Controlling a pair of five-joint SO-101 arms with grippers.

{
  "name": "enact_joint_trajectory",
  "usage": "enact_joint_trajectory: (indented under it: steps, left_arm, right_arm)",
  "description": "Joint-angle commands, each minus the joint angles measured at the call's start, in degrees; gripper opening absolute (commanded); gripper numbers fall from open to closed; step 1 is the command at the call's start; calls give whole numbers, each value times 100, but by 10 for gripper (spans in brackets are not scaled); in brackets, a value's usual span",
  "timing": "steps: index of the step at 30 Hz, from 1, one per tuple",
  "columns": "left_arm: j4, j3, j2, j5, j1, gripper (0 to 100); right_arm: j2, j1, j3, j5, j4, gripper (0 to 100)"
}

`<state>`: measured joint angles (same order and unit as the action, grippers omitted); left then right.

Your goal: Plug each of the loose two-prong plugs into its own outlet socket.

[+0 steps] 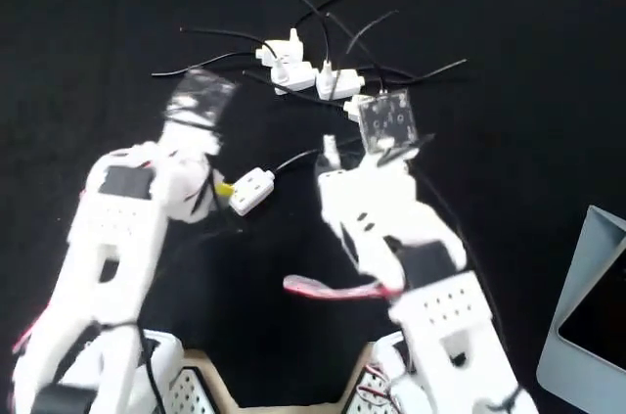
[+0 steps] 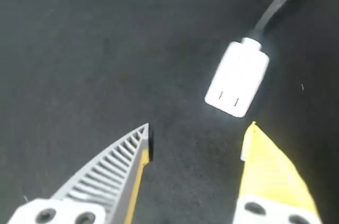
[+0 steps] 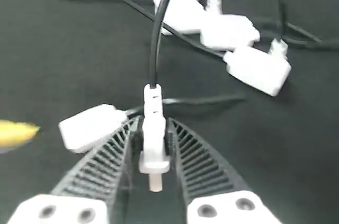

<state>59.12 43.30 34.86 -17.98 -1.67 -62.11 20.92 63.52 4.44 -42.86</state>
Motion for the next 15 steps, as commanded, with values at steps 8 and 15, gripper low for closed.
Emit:
enact_joint_trajectory:
  steps: [8, 15]
  left_arm:
    - [-765, 1842, 3007, 1996, 409, 278]
    - [-712, 2413, 4686, 2110, 356, 279]
  right_arm:
    - [-1587, 1582, 418, 9, -554, 12]
    - [-1596, 2400, 778, -264, -536, 12]
